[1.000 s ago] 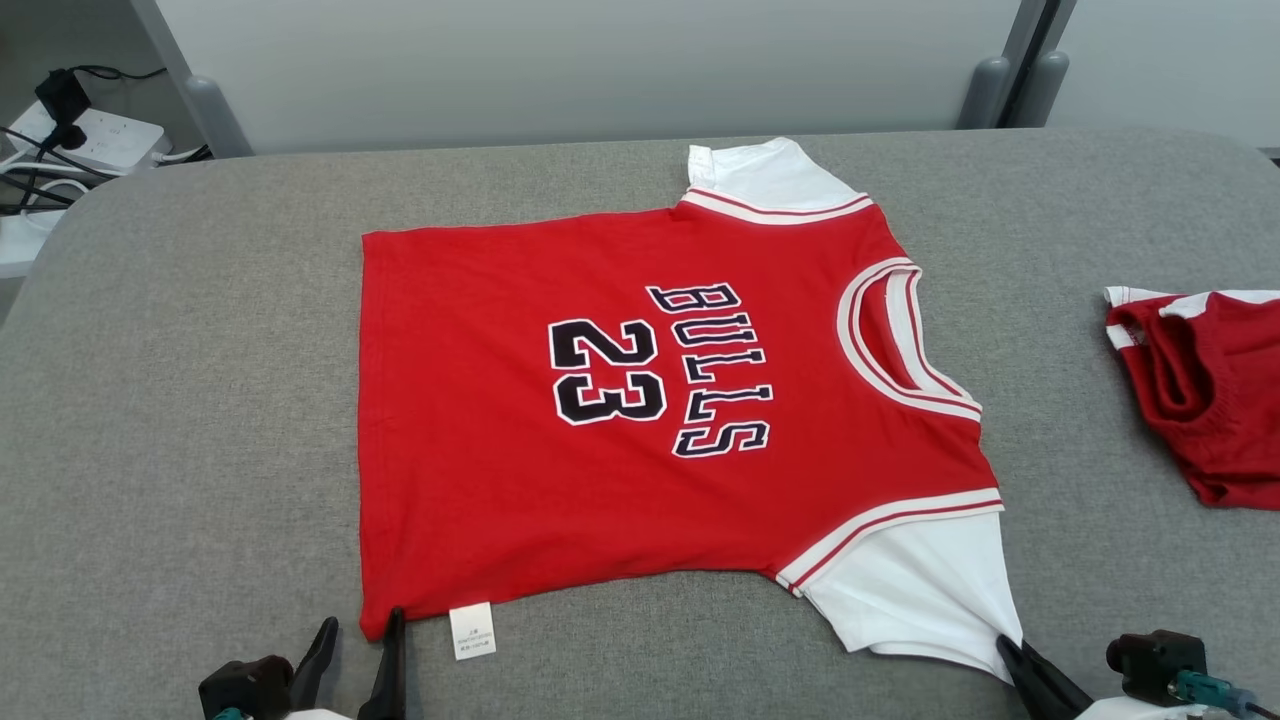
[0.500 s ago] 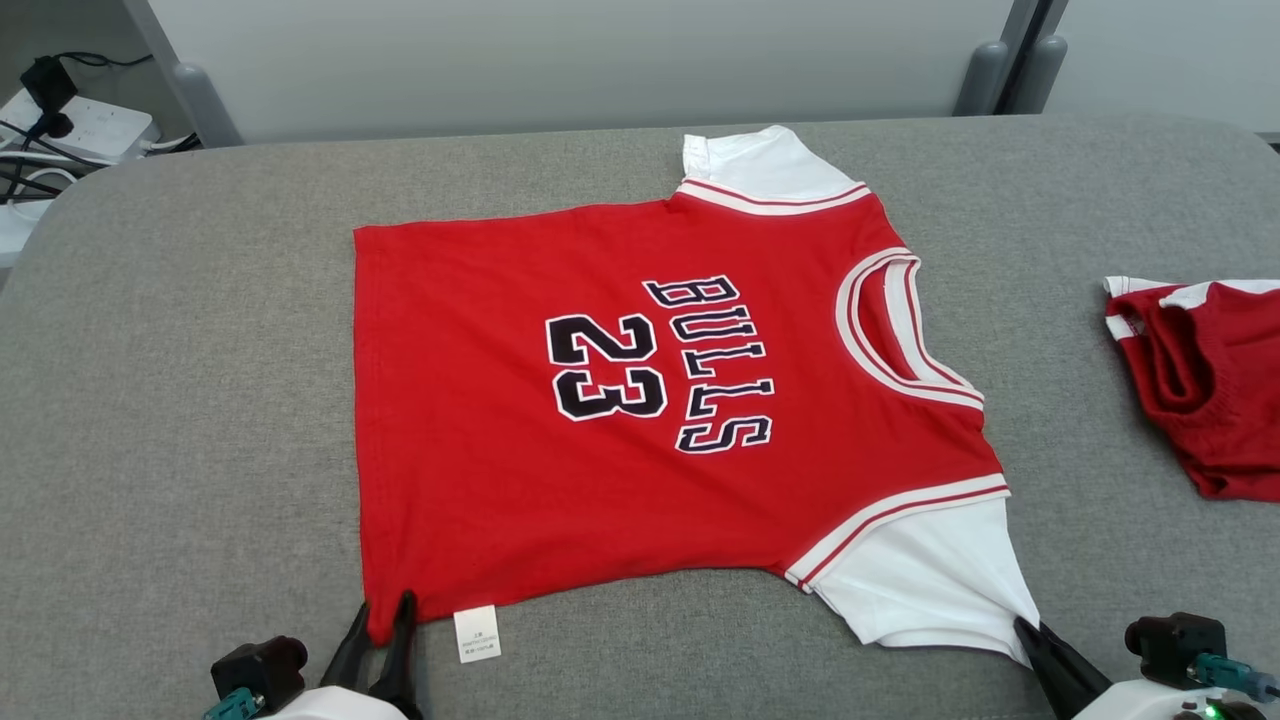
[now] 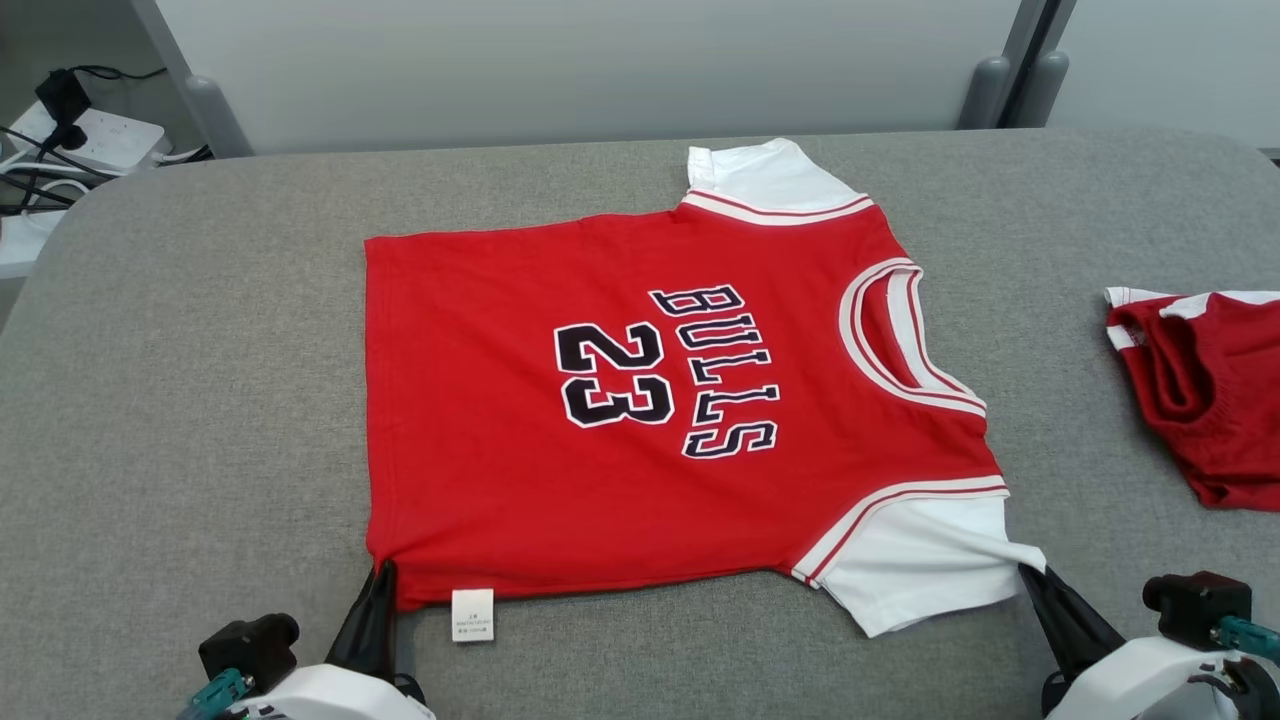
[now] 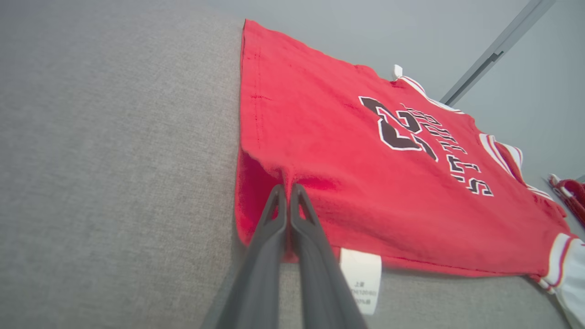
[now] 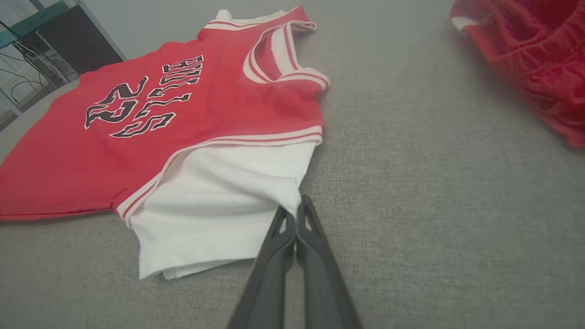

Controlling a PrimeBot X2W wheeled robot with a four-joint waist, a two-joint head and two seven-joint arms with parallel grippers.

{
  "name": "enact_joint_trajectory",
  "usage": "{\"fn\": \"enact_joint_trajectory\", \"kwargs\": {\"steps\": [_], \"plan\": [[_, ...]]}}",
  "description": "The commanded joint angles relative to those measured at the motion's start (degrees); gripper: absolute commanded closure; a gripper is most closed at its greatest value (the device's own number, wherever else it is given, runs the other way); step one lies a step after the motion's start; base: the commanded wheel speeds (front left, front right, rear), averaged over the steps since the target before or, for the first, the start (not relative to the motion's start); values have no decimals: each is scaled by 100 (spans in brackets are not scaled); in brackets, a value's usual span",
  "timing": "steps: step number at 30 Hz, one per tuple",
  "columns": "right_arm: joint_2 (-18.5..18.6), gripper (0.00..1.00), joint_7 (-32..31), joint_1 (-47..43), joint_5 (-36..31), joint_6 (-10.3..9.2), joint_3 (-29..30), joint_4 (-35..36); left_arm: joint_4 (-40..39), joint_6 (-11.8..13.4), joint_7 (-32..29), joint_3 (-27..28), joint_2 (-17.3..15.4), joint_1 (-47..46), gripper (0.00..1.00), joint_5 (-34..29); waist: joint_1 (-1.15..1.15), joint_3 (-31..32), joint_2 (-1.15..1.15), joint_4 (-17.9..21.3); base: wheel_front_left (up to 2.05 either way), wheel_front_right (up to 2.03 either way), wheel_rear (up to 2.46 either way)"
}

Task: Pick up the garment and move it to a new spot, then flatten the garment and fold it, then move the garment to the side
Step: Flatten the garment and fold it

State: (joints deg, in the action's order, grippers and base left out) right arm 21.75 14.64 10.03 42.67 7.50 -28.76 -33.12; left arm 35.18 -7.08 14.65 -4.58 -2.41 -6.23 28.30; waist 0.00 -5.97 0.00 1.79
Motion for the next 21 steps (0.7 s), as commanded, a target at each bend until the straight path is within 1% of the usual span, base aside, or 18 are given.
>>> {"fn": "enact_joint_trajectory", "kwargs": {"steps": [1,7,13,16,18,19,20,21], "plan": [[98,100,36,5,-37,-1,32,244,-243,-40,35,215,-66,-89,100,-73,0,25,0,-14,0,0,0],[24,100,36,-81,-94,-1,373,790,-580,-40,35,199,-96,-28,100,-154,0,88,0,-63,0,0,0],[-157,100,36,-22,-177,-1,524,1121,-453,-40,35,21,-199,-201,100,-135,0,70,0,-90,0,0,0],[-256,100,36,152,-304,-1,524,1118,-119,-40,35,-226,-264,-363,95,36,0,46,0,-87,0,0,0],[-321,100,36,251,-385,-1,526,1095,85,-40,35,-436,-340,-481,87,184,0,39,0,-96,0,0,0],[-352,100,36,280,-415,-1,530,1083,161,-40,35,-534,-373,-533,92,278,0,37,0,-107,0,0,0],[-372,100,36,294,-450,-1,536,1076,235,-40,35,-637,-413,-572,100,357,0,37,0,-122,0,0,0],[-389,100,36,292,-481,-1,542,1066,284,-40,35,-717,-450,-608,100,433,0,37,0,-138,0,0,0]]}}
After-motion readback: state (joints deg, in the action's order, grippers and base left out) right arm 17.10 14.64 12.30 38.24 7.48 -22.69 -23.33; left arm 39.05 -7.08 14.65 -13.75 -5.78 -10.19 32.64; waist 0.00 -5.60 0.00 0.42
